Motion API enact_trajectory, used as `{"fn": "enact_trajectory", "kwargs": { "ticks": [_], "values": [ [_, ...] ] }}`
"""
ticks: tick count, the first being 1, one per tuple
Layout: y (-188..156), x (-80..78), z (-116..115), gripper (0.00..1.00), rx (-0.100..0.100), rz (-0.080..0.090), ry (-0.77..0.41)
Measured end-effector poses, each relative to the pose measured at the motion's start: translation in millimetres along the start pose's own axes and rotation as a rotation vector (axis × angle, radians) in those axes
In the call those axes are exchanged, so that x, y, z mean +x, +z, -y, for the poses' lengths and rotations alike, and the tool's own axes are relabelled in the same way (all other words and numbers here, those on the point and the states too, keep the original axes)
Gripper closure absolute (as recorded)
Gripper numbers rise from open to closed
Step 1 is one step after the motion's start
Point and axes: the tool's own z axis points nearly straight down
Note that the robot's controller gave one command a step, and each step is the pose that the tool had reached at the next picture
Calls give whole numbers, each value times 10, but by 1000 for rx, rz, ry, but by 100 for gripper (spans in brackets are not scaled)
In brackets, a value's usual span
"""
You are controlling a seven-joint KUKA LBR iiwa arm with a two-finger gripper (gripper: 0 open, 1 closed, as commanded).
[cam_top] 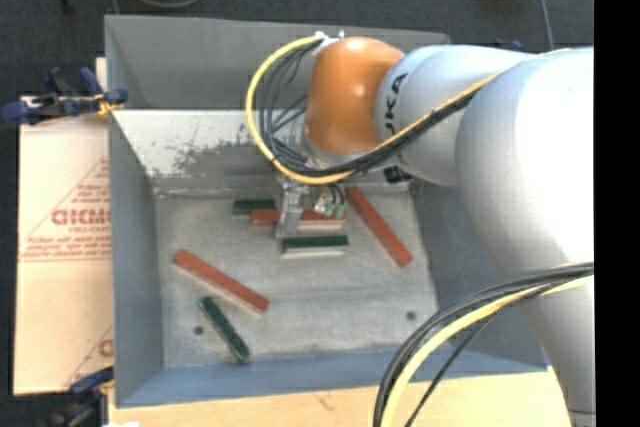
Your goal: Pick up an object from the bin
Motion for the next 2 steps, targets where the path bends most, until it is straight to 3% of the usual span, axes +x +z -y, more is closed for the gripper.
{"fn": "enact_trajectory", "kwargs": {
  "ticks": [1, 2],
  "values": [
    [-2630, 75, 277, 100, 4, 1, -75],
    [-1390, 502, 461, 100, 0, -16, -649]
  ]
}}
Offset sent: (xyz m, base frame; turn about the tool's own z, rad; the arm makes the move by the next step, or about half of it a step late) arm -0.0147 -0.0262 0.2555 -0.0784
